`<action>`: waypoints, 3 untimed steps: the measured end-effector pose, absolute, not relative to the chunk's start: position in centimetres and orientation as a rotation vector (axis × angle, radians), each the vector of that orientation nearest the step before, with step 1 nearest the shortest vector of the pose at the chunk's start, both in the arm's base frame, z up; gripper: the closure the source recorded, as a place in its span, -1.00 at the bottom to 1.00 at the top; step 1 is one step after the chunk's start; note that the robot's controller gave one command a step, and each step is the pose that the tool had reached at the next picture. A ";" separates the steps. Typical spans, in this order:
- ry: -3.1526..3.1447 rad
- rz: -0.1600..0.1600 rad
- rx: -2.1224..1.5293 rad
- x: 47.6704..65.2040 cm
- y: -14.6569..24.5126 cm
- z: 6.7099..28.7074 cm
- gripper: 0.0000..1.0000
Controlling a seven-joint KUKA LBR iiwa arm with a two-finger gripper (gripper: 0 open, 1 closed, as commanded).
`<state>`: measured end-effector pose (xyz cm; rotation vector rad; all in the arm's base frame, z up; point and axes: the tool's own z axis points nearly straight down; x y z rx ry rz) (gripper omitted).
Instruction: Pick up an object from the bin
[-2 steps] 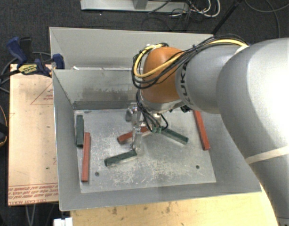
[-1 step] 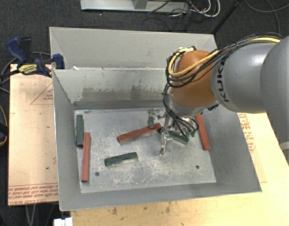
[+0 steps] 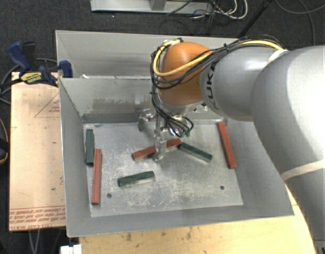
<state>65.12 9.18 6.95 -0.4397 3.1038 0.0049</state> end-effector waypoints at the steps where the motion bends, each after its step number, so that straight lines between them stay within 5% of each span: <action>1: 3.107 0.003 -0.432 65.1 8.8 7.1 1.00; 2: 3.107 0.003 -0.432 65.1 8.8 7.1 -1.00; 3: 3.107 0.003 -0.431 65.1 8.8 7.1 1.00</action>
Offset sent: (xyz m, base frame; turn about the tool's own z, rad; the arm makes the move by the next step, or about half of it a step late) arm 0.0000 0.0000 0.0000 0.0000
